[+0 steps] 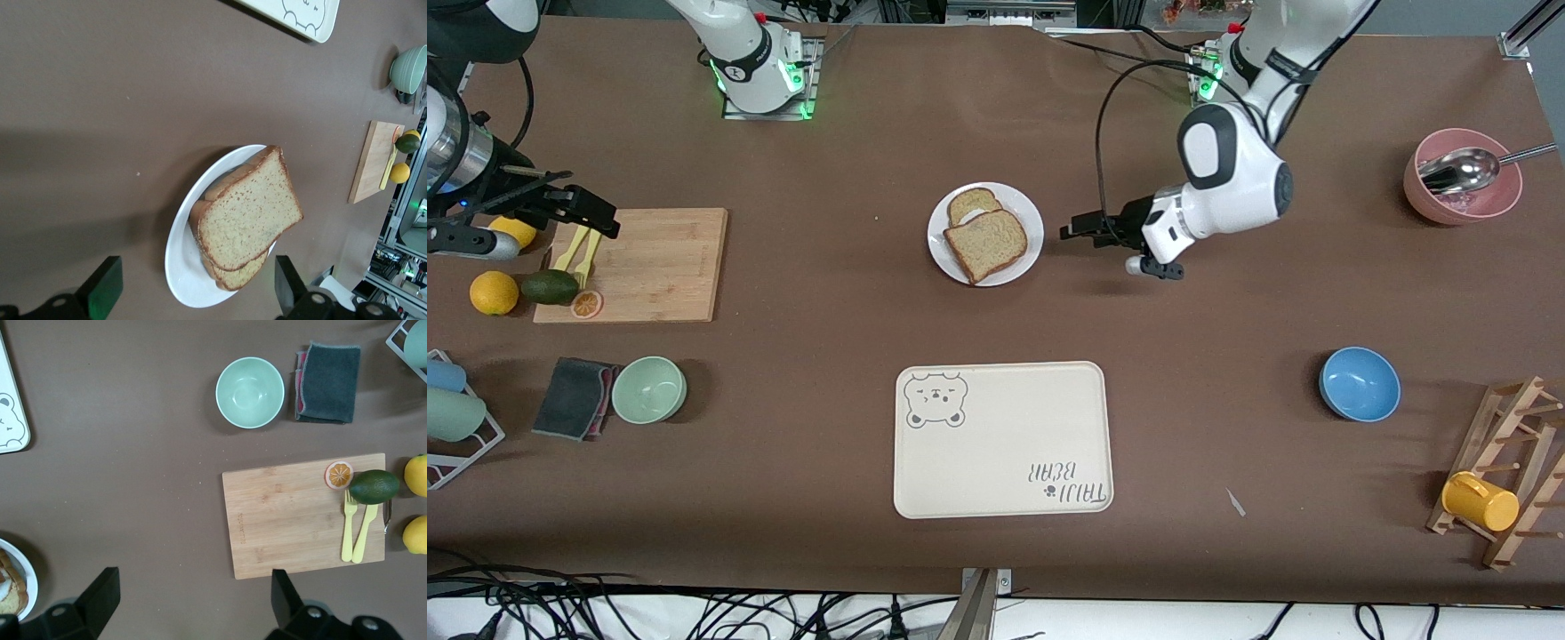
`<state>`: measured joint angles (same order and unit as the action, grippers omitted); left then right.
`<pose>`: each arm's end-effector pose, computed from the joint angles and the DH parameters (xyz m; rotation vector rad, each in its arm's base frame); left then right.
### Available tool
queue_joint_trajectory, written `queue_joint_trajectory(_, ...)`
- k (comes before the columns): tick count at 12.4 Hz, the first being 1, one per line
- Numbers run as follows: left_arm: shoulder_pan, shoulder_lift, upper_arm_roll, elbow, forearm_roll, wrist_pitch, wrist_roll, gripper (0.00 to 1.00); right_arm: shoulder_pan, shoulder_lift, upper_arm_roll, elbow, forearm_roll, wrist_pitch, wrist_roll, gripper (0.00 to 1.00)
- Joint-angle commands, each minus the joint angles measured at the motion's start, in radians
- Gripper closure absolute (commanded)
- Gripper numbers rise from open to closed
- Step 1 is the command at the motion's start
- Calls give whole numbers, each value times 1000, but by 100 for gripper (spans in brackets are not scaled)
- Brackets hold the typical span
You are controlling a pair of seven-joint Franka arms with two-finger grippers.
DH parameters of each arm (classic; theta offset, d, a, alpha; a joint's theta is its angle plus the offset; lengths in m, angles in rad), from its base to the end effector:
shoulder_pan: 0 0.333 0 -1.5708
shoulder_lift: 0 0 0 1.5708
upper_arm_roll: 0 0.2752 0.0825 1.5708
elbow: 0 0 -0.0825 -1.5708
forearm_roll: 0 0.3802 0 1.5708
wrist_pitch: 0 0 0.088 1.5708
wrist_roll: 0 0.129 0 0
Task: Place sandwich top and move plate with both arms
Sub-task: 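Reach the left gripper to the plate rim and grasp it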
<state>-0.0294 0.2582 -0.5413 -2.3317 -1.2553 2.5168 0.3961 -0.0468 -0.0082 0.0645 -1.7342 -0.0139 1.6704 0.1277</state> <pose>0.4173 -0.2872 0.1836 2.3427 0.1716 -0.1982 0.5493 0.0081 0.4979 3.1176 -0.1689 -0.0850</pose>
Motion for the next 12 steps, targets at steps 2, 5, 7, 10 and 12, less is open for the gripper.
queue_joint_trajectory(2,6,130,-92,-8,-405,151,435,0,-4,-13,12,5,-9,-11,-10,0)
queue_joint_trajectory(5,-40,177,-94,-5,-685,189,725,0,39,-12,-23,8,-11,-11,32,0)
queue_joint_trajectory(7,-50,184,-94,-6,-693,191,734,0,38,0,-32,8,-11,-8,23,0)
queue_joint_trajectory(10,-67,200,-94,-5,-694,195,736,3,41,13,-25,16,-11,-1,21,0)
queue_joint_trajectory(12,-76,216,-94,-2,-699,197,737,9,41,17,-20,19,-9,-5,20,0)
